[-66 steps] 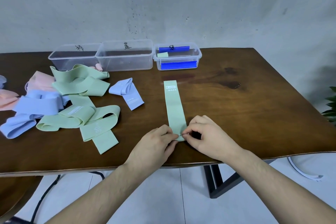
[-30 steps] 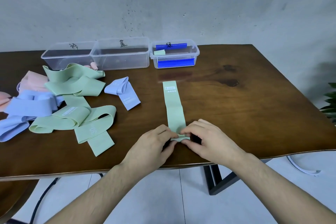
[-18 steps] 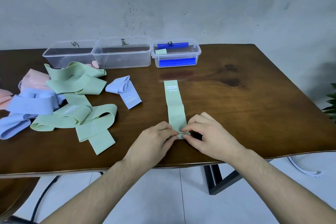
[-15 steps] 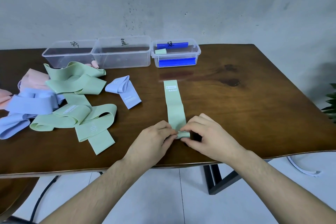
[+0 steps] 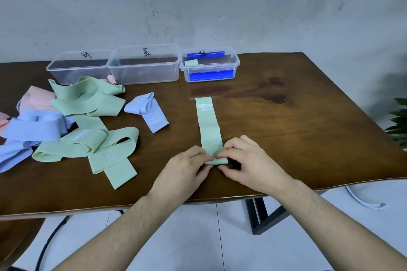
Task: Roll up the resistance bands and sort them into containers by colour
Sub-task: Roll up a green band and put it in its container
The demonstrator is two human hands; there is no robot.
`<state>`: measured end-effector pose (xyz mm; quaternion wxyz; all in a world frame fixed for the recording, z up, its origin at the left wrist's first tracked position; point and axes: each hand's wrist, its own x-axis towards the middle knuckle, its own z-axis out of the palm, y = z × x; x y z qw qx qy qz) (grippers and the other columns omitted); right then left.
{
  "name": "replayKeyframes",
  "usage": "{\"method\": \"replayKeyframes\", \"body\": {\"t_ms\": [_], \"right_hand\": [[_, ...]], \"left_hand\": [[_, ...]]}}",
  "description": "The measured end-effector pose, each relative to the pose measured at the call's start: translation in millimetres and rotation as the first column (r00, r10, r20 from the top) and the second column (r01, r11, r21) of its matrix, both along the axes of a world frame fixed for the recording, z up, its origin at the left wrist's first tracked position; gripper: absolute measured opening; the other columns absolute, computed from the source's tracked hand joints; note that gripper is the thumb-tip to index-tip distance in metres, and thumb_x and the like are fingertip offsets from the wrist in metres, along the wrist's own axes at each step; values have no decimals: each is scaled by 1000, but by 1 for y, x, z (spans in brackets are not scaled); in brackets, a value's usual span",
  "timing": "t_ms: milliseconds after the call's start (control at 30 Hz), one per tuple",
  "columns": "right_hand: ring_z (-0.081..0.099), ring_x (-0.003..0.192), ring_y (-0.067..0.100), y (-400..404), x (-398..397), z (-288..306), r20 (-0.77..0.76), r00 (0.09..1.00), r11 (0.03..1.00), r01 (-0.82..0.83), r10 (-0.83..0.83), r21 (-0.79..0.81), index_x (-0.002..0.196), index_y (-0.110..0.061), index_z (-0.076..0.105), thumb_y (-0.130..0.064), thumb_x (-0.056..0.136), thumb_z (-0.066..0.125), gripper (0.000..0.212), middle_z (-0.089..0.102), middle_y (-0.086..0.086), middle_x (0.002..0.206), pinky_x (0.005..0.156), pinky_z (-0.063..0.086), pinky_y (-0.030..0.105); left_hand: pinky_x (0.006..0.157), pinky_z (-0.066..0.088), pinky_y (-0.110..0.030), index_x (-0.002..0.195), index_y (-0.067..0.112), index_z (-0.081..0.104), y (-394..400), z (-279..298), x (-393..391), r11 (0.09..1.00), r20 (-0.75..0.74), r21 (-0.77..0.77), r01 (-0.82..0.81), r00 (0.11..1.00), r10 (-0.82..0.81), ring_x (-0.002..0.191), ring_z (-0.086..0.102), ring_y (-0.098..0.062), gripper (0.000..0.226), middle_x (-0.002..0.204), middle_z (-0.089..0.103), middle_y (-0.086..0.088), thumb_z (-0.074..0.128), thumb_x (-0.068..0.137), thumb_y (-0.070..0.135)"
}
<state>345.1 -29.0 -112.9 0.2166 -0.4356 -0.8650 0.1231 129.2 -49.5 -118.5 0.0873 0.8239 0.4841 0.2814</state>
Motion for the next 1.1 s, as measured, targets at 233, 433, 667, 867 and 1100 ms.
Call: {"method": "replayKeyframes", "body": {"t_ms": [233, 433, 667, 867, 1100], "right_hand": [[48, 96, 5, 4, -2, 1, -6, 1000, 1000, 0, 0, -10, 119, -29, 71, -35, 96, 65, 24, 62, -18, 108, 91, 47, 28], [44, 99, 5, 7, -4, 2, 39, 999, 999, 18, -19, 32, 120, -30, 70, -37, 98, 62, 25, 61, -18, 110, 89, 46, 33], [48, 101, 2, 9, -5, 3, -28, 998, 998, 50, -51, -37, 120, -32, 67, -37, 97, 64, 24, 63, -19, 115, 92, 49, 30], [47, 100, 7, 12, -4, 0, -26, 998, 998, 60, -60, 14, 115, -31, 72, -36, 98, 62, 20, 64, -20, 110, 91, 47, 30], [47, 102, 7, 13, -4, -2, 66, 997, 996, 35, -40, 79, 126, -24, 69, -32, 95, 67, 32, 59, -12, 113, 90, 49, 26]], "left_hand": [[71, 44, -9, 110, 17, 74, 0, 3, 2, 999, 29, -34, -29, 999, 30, 69, 48, -1, 20, 106, 61, 9, 69, 92, 22], [79, 42, -7, 107, 19, 74, 5, 6, 0, 999, 8, -50, -8, 1000, 8, 83, 62, -5, 17, 104, 67, 9, 71, 90, 16], [74, 38, -1, 109, 27, 69, 10, 10, -1, 988, 45, -141, -68, 996, 75, 82, 52, 0, 15, 99, 64, 17, 65, 94, 27], [74, 39, -1, 99, 21, 72, 12, 7, -2, 994, 40, -78, -76, 996, 79, 85, 61, -5, 8, 101, 64, 13, 67, 93, 24], [74, 36, -1, 103, 15, 77, 16, 3, -4, 999, -14, -10, -49, 999, 48, 74, 40, 6, 23, 102, 67, 8, 81, 80, 20]]}}
